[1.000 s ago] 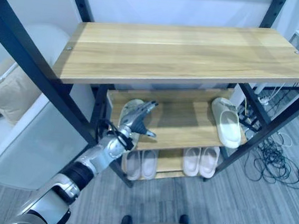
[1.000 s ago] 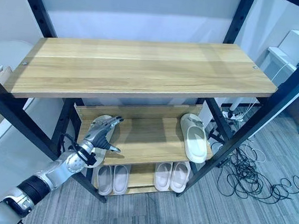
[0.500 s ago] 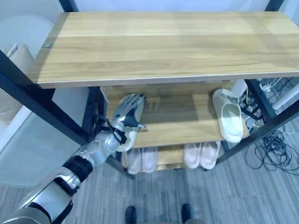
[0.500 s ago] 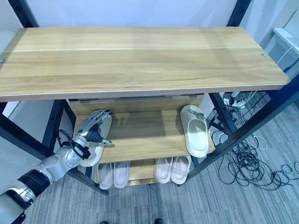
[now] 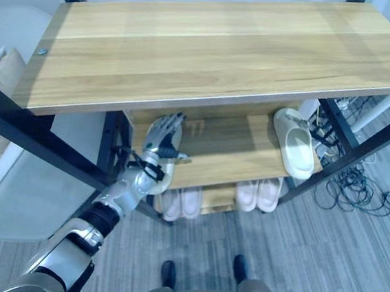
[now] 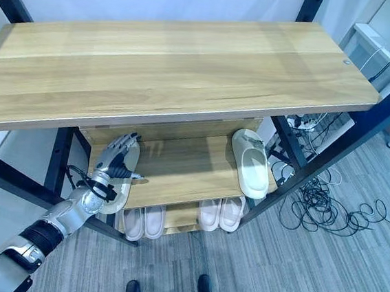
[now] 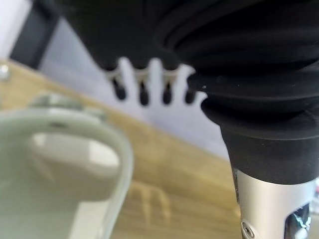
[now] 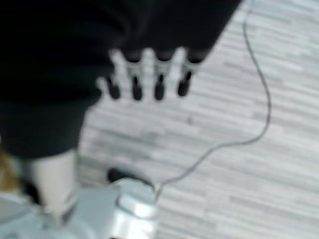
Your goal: Arrange the slippers neatly on the shoe rack.
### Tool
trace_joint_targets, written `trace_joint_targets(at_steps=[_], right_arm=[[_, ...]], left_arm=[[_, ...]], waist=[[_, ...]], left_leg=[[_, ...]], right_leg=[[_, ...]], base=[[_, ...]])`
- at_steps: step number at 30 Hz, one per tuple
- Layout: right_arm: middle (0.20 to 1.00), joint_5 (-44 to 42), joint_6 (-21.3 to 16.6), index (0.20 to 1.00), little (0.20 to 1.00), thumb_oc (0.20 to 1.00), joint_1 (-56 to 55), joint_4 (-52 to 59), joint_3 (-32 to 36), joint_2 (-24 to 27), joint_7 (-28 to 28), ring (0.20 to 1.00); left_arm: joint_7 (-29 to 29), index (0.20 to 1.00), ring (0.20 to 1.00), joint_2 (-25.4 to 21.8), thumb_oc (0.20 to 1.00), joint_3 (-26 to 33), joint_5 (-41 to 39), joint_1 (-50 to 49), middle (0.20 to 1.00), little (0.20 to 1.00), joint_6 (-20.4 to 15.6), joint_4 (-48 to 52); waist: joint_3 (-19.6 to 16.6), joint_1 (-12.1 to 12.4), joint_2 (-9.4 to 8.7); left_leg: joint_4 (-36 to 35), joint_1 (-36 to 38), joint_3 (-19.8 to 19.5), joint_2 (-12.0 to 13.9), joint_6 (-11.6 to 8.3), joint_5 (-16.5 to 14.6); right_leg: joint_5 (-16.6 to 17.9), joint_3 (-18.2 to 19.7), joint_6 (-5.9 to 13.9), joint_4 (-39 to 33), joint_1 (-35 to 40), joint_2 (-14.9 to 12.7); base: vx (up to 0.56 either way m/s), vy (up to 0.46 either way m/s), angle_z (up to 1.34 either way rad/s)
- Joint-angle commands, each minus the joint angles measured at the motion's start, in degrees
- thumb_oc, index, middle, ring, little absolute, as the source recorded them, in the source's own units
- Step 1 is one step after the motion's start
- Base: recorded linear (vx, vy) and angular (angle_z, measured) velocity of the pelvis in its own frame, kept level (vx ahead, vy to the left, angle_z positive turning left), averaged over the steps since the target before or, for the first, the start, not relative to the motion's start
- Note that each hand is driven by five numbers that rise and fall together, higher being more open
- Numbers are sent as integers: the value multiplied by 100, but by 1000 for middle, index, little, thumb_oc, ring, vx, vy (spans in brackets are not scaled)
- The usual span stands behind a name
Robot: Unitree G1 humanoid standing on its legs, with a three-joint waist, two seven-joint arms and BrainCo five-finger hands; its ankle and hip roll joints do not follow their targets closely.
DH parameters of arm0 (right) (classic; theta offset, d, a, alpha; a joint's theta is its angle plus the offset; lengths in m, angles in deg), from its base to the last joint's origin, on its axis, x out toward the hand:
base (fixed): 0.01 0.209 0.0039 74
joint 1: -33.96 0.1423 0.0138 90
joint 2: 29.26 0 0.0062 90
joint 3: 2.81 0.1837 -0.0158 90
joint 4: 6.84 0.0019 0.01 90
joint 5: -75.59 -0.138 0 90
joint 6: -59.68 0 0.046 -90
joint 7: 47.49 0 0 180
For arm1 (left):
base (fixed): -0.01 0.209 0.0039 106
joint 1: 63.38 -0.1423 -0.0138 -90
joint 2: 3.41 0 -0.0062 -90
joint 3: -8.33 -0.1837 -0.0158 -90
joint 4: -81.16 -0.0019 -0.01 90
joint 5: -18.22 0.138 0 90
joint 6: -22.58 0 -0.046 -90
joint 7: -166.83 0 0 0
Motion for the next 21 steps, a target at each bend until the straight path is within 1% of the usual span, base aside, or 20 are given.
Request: trace_joint_targets(at_steps=[1,8,9,10,13,15,17,21], right_arm=[[1000,-62,-9,1000,1000,1000,201,-281,44,173,-47,1000],[1000,-62,-11,1000,1000,1000,179,-289,66,211,-91,1000],[1000,-62,-11,1000,1000,1000,180,-289,65,210,-91,1000],[1000,-80,-16,1000,1000,1000,365,-204,-26,157,-93,1000],[1000,-76,-68,1000,1000,1000,276,-199,-19,170,-77,1000],[1000,-75,-66,1000,1000,1000,264,-206,0,158,-58,1000],[1000,-86,-65,1000,1000,1000,239,-228,39,152,-38,1000],[1000,-79,-66,1000,1000,1000,212,-245,10,96,-51,1000]], left_arm=[[304,1000,1000,-494,1000,823,-81,764,1000,1000,-56,-435],[315,1000,1000,-884,1000,880,200,864,1000,1000,77,-456],[315,1000,1000,-885,1000,881,201,863,1000,1000,77,-455],[312,1000,1000,-886,1000,906,338,731,1000,1000,148,-491],[322,1000,1000,-896,1000,860,322,839,1000,1000,219,-686],[336,1000,1000,-911,1000,836,301,906,1000,1000,223,-764],[360,1000,1000,-1008,1000,901,300,883,1000,1000,247,-740],[411,1000,1000,-1024,1000,1022,260,760,1000,1000,213,-664]], waist=[[-110,37,214],[-77,68,233],[-77,66,232],[-97,138,222],[-145,129,214],[-154,127,216],[-169,131,215],[-184,153,196]], left_leg=[[80,183,23,-103,-26,-249],[80,184,4,-115,-22,-271],[80,184,3,-115,-22,-271],[80,184,-16,-107,-20,-279],[80,225,-12,-102,-18,-297],[80,229,-12,-102,-18,-303],[80,242,-20,-104,-14,-316],[80,272,-13,-117,-9,-342]], right_leg=[[-21,-33,346,85,28,-113],[-36,-51,351,85,34,-107],[-37,-52,351,85,34,-107],[-73,-75,342,85,51,-100],[-95,-80,347,85,87,-99],[-105,-83,352,85,90,-99],[-114,-89,357,85,103,-99],[-130,-93,358,85,152,-93]], base=[[48,4,-1],[5,1,0],[34,-9,0],[49,-8,-1],[54,-2,-1],[0,0,0],[20,4,0],[8,2,0]])
